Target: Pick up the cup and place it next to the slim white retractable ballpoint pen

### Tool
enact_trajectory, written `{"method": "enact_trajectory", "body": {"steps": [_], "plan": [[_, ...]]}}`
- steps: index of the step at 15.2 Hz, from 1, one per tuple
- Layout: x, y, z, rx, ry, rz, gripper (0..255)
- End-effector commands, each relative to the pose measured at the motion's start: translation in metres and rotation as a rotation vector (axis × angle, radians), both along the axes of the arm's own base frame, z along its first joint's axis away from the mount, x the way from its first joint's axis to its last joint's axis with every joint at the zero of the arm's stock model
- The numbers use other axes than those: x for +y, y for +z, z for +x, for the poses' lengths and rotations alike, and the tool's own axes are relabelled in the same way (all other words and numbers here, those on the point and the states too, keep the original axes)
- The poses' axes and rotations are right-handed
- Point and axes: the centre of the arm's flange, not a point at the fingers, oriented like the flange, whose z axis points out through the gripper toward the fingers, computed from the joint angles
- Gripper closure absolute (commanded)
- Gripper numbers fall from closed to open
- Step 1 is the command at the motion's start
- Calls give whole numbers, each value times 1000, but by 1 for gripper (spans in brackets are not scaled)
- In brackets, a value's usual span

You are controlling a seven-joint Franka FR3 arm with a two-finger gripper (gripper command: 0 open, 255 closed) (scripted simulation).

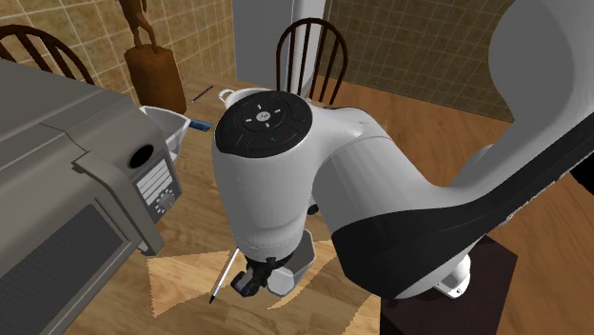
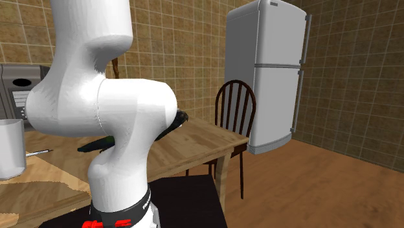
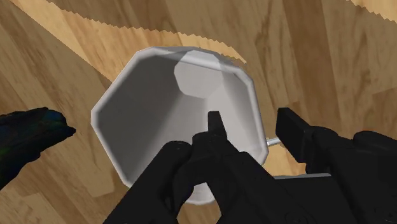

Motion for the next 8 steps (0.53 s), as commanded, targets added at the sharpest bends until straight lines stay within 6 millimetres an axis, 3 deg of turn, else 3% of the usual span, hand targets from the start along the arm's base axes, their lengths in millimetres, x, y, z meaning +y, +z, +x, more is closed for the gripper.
{"method": "enact_trajectory", "body": {"steps": [1,5,8], "plan": [[0,0,0,0,0,0,0],[0,0,0,0,0,0,0],[4,39,-1,0,0,0,0]]}}
